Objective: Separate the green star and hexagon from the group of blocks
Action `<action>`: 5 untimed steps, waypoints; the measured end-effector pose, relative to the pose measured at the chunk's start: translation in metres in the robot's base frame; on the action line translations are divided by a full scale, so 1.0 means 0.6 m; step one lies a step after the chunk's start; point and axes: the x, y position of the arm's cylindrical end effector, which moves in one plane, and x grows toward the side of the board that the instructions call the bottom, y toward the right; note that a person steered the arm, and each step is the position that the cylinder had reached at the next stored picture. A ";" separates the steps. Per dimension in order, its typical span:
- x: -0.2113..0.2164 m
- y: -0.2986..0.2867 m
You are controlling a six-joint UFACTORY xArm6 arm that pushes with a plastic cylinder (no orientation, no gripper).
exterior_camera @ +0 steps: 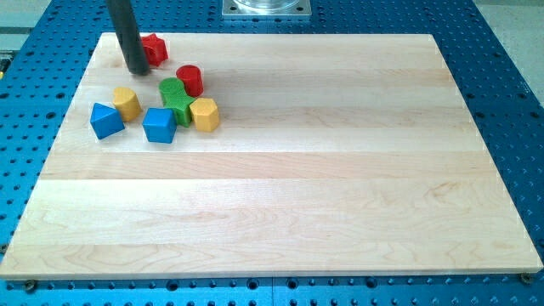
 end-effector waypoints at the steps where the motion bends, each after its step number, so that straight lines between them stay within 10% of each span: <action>1: -0.025 0.070; 3: -0.098 0.005; 5: 0.005 0.019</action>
